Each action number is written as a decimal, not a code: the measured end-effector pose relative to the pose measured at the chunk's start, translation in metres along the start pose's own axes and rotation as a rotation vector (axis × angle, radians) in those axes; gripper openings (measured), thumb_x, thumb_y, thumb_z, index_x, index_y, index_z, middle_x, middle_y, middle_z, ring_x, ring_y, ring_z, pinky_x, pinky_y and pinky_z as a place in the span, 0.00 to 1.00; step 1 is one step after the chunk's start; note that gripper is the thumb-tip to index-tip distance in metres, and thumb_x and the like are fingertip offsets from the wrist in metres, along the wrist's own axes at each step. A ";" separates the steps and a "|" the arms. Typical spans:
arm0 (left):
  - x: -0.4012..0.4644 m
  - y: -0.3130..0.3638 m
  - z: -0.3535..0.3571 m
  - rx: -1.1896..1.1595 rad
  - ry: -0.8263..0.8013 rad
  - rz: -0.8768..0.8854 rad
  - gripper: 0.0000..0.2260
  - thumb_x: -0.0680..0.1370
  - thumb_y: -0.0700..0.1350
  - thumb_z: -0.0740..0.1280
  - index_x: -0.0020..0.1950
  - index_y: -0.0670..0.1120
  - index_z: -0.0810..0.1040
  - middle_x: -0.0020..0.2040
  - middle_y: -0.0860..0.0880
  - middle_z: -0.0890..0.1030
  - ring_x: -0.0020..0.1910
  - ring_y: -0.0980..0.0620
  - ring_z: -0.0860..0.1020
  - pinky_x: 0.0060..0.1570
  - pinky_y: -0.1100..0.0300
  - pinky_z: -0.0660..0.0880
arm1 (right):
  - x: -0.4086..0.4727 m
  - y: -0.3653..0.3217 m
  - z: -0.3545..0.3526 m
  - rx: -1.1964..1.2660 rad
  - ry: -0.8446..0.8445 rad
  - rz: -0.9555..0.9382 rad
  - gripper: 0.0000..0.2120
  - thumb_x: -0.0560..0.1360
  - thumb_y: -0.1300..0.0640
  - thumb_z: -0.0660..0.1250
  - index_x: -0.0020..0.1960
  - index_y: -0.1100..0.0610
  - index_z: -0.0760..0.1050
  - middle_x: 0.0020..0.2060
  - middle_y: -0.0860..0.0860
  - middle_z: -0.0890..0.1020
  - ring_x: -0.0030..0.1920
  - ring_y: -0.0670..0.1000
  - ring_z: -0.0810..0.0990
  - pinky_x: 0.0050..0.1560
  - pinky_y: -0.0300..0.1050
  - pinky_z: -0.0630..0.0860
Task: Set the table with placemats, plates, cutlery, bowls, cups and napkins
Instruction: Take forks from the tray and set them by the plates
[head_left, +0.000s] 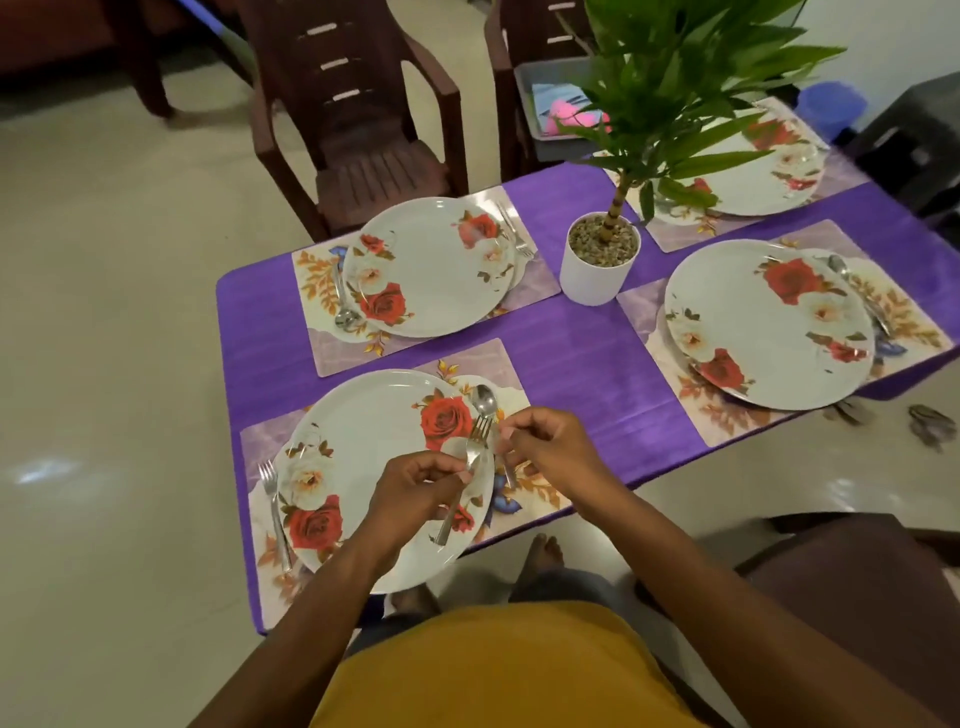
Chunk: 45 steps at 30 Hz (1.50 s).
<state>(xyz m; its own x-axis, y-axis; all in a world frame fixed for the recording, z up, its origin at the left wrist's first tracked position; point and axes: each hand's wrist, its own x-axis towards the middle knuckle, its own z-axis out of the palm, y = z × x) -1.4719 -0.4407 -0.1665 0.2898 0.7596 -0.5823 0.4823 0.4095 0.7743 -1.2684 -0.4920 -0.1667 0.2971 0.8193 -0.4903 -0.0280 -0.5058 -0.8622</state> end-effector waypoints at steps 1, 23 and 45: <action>0.000 0.000 0.003 -0.001 0.008 -0.005 0.03 0.78 0.42 0.75 0.50 0.49 0.88 0.47 0.50 0.87 0.50 0.47 0.86 0.45 0.57 0.83 | 0.002 0.000 -0.005 -0.021 0.001 0.005 0.05 0.80 0.62 0.69 0.51 0.55 0.84 0.43 0.50 0.88 0.42 0.51 0.86 0.40 0.41 0.81; 0.029 0.014 0.031 -0.144 -0.082 0.004 0.03 0.80 0.38 0.72 0.52 0.43 0.85 0.45 0.42 0.87 0.42 0.43 0.87 0.47 0.46 0.86 | -0.007 0.013 -0.055 -0.270 0.202 -0.044 0.03 0.80 0.56 0.71 0.50 0.49 0.82 0.44 0.45 0.86 0.44 0.47 0.86 0.48 0.45 0.83; 0.121 0.109 0.242 -0.246 0.049 -0.147 0.04 0.77 0.32 0.73 0.50 0.38 0.83 0.37 0.43 0.84 0.32 0.49 0.80 0.34 0.55 0.82 | 0.107 0.008 -0.308 -0.637 0.146 -0.143 0.16 0.79 0.52 0.72 0.66 0.51 0.79 0.62 0.47 0.82 0.60 0.49 0.80 0.65 0.43 0.74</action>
<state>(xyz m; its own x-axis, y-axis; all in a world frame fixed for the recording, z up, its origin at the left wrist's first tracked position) -1.1840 -0.4261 -0.2126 0.1880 0.7040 -0.6849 0.2996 0.6230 0.7226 -0.9426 -0.4915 -0.1864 0.3831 0.8681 -0.3158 0.5773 -0.4919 -0.6518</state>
